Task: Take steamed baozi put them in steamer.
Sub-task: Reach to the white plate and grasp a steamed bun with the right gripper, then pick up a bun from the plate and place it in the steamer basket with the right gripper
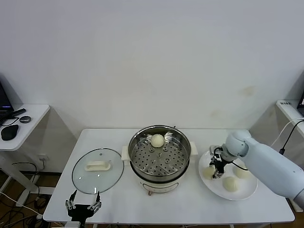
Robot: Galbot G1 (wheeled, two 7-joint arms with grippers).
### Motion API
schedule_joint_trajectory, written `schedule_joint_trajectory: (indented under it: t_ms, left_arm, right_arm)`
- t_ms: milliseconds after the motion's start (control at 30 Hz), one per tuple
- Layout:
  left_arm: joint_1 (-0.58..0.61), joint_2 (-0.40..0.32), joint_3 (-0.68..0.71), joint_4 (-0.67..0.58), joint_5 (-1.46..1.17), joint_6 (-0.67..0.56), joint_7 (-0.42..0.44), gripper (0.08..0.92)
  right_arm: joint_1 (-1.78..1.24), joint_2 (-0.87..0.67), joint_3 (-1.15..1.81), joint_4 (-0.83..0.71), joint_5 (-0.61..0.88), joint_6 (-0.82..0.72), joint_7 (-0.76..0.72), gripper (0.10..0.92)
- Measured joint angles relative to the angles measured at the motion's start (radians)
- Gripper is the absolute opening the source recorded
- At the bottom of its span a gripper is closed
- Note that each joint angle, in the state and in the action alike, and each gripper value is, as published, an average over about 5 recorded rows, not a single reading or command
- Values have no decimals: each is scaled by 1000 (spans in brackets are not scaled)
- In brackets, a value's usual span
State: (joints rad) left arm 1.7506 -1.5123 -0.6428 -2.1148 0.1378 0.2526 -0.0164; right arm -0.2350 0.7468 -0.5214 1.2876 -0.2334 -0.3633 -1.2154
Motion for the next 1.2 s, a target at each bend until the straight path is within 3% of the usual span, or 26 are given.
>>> schedule_joint_trajectory:
  t_ms: [233, 700, 1200]
  left_arm:
    - [-11, -2, 12, -9, 2, -1, -3, 823]
    - [-12, 10, 29, -42, 8, -1, -6, 823]
    - [12, 9, 42, -97, 5, 5, -11, 823]
  right_arm:
    - [41, -33, -5, 27, 27, -15, -21, 343]
    - [437, -83, -274, 90, 238, -82, -89, 339]
    - [820, 177, -572, 106, 521, -239, -108, 340]
